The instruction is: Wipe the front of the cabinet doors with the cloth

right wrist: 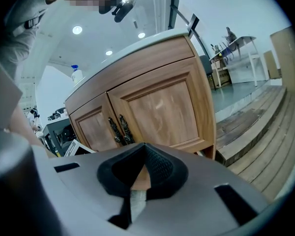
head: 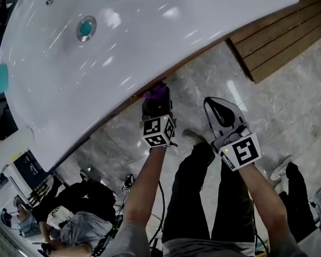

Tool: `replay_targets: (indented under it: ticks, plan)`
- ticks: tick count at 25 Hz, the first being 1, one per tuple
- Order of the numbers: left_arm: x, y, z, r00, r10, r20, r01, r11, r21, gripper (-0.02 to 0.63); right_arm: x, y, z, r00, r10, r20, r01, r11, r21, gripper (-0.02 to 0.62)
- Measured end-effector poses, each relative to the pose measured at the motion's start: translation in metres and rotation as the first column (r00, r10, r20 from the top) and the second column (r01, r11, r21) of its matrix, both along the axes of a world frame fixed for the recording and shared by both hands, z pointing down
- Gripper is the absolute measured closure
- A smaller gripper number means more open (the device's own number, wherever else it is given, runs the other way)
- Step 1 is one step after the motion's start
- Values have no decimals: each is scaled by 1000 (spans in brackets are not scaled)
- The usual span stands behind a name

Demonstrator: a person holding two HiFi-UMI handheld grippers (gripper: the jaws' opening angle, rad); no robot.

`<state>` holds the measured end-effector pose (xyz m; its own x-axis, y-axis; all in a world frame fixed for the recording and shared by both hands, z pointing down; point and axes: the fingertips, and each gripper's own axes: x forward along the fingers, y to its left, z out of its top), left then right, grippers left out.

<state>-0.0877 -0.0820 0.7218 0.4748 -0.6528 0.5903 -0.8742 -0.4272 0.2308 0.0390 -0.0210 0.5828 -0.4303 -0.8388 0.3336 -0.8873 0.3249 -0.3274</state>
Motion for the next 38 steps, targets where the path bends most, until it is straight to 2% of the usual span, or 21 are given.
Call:
replay_targets:
  ticks: [9, 20, 28, 34, 38]
  plan:
    - [46, 5, -18, 996, 74, -51, -74, 997, 11, 465, 27, 7, -2, 1000, 10, 5, -10, 1000, -14, 586]
    - [67, 30, -71, 993, 78, -83, -70, 994, 88, 465, 32, 14, -21, 999, -39, 25, 39, 999, -3, 586]
    - [66, 51, -118, 993, 34, -113, -12, 983, 185, 466, 27, 24, -24, 993, -108, 38, 109, 994, -6, 586]
    - [58, 69, -173, 993, -9, -116, 41, 962, 271, 466, 11, 32, -46, 979, -202, 31, 202, 979, 10, 586]
    - [51, 83, -218, 992, -52, -113, 81, 961, 265, 466, 4, 36, -75, 974, -222, 40, 222, 975, 19, 586]
